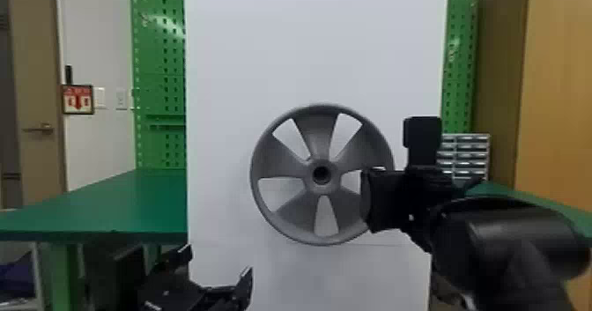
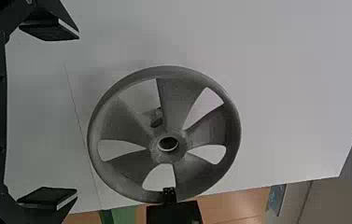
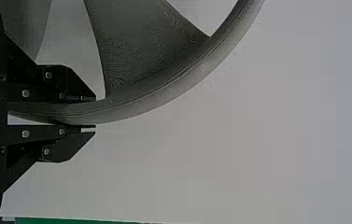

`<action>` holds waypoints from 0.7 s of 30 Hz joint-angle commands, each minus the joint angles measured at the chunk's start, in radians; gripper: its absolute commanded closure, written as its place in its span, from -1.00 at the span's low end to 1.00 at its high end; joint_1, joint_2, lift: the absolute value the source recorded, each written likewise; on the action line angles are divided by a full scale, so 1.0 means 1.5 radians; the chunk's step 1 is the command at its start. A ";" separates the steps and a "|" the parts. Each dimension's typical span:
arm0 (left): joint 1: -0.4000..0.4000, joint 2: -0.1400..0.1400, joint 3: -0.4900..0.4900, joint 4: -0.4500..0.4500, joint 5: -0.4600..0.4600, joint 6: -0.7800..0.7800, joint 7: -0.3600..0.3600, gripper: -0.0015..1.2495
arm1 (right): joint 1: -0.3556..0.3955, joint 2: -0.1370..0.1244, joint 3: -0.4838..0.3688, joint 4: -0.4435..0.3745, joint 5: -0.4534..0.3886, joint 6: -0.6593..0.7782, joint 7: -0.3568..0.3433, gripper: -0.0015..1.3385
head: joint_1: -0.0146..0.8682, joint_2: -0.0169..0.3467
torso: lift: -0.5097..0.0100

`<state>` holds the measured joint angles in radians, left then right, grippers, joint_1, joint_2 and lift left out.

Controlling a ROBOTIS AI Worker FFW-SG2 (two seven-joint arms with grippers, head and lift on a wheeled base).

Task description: Hold the wheel and insert it

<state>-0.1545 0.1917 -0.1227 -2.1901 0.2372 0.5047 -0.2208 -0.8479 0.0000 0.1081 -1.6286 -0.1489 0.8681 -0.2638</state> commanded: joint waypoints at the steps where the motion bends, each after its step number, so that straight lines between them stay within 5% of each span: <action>1: 0.000 0.000 0.000 0.001 0.000 0.000 0.000 -0.84 | -0.004 0.001 0.001 0.005 0.001 -0.003 0.000 0.76 | -0.75 -0.82 | -0.74; 21: -0.001 0.000 0.000 0.001 0.000 -0.001 0.001 -0.84 | -0.028 -0.003 0.002 0.062 0.021 -0.036 0.000 0.76 | -0.75 -0.82 | -0.74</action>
<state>-0.1565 0.1917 -0.1227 -2.1890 0.2373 0.5031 -0.2196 -0.8826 -0.0022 0.1138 -1.5592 -0.1242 0.8320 -0.2635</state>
